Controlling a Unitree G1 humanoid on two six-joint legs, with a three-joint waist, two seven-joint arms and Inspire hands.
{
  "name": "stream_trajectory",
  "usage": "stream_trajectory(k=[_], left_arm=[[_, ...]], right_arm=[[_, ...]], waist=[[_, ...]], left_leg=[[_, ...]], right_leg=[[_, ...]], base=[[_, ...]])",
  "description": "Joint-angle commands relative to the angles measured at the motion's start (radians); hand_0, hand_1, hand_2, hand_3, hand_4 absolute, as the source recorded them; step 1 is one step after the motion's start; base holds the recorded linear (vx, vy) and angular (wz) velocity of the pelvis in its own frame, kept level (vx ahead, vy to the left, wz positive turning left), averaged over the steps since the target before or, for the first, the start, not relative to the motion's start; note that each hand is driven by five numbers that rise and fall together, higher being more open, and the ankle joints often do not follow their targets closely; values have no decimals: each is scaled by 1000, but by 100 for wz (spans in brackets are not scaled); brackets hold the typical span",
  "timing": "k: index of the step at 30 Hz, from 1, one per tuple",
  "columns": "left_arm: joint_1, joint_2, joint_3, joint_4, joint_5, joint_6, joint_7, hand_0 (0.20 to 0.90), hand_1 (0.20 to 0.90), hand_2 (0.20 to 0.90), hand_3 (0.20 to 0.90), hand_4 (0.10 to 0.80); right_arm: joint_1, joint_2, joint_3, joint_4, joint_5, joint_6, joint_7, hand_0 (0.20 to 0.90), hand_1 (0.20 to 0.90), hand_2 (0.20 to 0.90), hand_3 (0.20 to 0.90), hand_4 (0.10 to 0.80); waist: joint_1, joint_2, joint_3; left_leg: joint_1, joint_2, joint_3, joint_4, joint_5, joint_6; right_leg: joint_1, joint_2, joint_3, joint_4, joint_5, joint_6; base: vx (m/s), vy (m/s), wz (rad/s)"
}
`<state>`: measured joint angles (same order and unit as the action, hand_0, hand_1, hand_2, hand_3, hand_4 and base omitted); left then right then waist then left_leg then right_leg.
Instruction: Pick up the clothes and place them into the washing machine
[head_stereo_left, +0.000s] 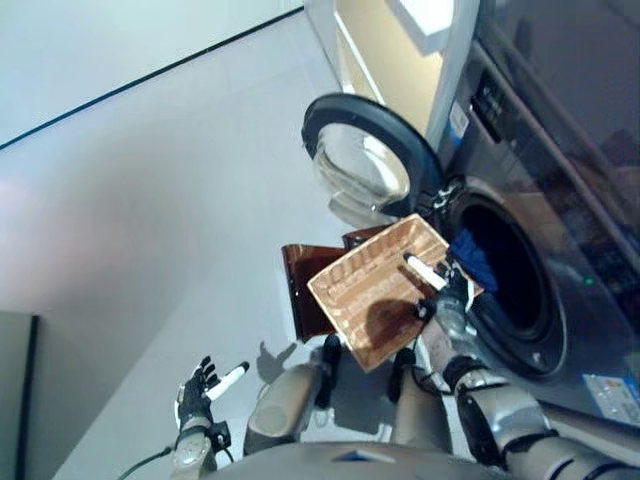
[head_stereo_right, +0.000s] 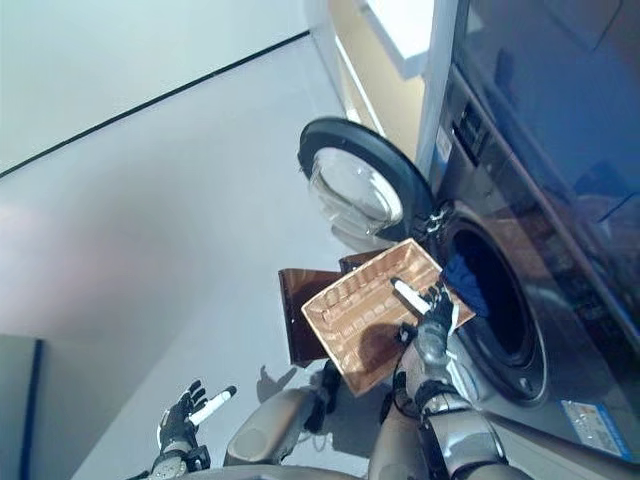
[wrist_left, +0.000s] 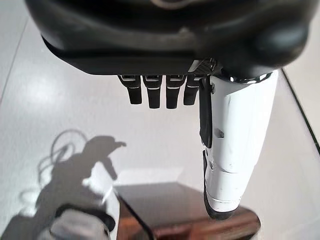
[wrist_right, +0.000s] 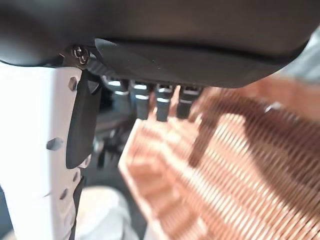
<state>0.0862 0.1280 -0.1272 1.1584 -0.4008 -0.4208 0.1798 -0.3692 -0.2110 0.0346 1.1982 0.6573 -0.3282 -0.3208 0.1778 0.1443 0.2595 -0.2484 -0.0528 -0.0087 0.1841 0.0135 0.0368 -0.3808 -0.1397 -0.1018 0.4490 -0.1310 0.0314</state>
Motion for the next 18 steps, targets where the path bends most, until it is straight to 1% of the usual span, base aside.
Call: stream_trajectory(k=[1,4,5,6,7,8,9,10,11,13,14,15,16,17,18], left_arm=[[-6,34,9,66,70,-27,28,900,900,900,900,800],[5,22,-12,113,142,-10,3,900,900,900,900,800],[7,22,-13,113,143,-11,3,900,900,900,900,800],[10,18,-19,133,168,-2,-11,900,900,900,900,800],[27,18,-18,148,207,11,-37,900,900,900,900,800],[33,22,-13,151,216,14,-46,900,900,900,900,800],[33,29,-11,162,225,10,-46,900,900,900,900,800],[29,32,-5,172,233,15,-54,900,900,900,900,800],[28,32,-2,168,247,17,-66,900,900,900,900,800],[38,36,8,166,263,15,-71,900,900,900,900,800],[39,37,15,166,262,16,-74,900,900,900,900,800],[41,41,23,167,260,16,-74,900,900,900,900,800],[43,41,23,166,260,16,-74,900,900,900,900,800],[48,44,26,155,252,9,-77,900,900,900,900,800],[46,43,25,147,245,6,-80,900,900,900,900,800]], right_arm=[[94,-3,-31,11,-18,-43,57,900,900,900,900,800],[227,-9,-76,59,-85,-14,81,900,900,900,900,800],[229,-9,-77,59,-86,-15,81,900,900,900,900,800],[271,-9,-92,79,-104,-8,88,900,900,900,900,800],[362,-10,-131,113,-129,3,113,900,900,900,900,800],[388,-15,-151,126,-125,3,123,900,900,900,900,800],[399,-12,-160,133,-126,1,125,900,900,900,900,800],[413,-13,-169,145,-133,1,127,900,900,900,900,800],[435,-23,-195,170,-127,6,136,900,900,900,900,800],[459,-26,-206,187,-136,10,148,900,900,900,900,800],[468,-34,-212,203,-143,20,154,900,900,900,900,800],[476,-32,-208,204,-159,22,152,900,900,900,900,800],[478,-32,-207,203,-160,23,151,900,900,900,900,800],[494,-32,-209,197,-168,30,162,900,900,900,900,800],[500,-32,-213,198,-166,34,166,900,900,900,900,800]], waist=[[-6,-39,-120],[-41,-61,-158],[-41,-61,-157],[-54,-66,-166],[-89,-75,-167],[-102,-80,-163],[-113,-82,-161],[-122,-86,-153],[-135,-90,-158],[-150,-99,-182],[-152,-104,-194],[-152,-113,-204],[-153,-111,-204],[-165,-119,-212],[-175,-122,-211]], left_leg=[[-12,-57,27,-61,14,-20],[52,-65,28,-89,3,-14],[55,-66,27,-90,2,-14],[74,-67,26,-91,-5,-10],[121,-73,21,-74,-35,10],[141,-72,24,-66,-46,19],[152,-65,28,-61,-48,24],[168,-58,29,-59,-52,28],[182,-55,30,-64,-54,25],[215,-54,40,-86,-64,14],[230,-56,48,-97,-69,6],[247,-61,57,-109,-76,0],[250,-58,55,-112,-76,0],[286,-60,56,-120,-92,-10],[304,-61,52,-120,-103,-12]], right_leg=[[149,-44,-22,-240,124,38],[206,-54,-35,-257,131,48],[209,-55,-36,-257,130,48],[216,-57,-36,-236,130,49],[223,-67,-37,-138,132,51],[223,-68,-34,-85,149,53],[217,-58,-34,-51,169,53],[211,-43,-29,-18,165,54],[202,-18,-29,-16,155,53],[195,21,-47,-86,133,44],[200,27,-75,-165,142,40],[191,22,-106,-229,166,40],[197,25,-108,-238,169,40],[177,19,-135,-324,217,46],[166,15,-127,-354,241,52]], base=[[145,2,-6],[138,15,2],[96,28,3],[125,43,-6],[153,44,-3],[131,29,9],[58,-4,10],[59,-14,-5],[89,-26,-22],[161,-52,-31],[192,-92,-34],[132,-76,-35],[185,-116,-40],[193,-120,-35],[242,-163,-4]])
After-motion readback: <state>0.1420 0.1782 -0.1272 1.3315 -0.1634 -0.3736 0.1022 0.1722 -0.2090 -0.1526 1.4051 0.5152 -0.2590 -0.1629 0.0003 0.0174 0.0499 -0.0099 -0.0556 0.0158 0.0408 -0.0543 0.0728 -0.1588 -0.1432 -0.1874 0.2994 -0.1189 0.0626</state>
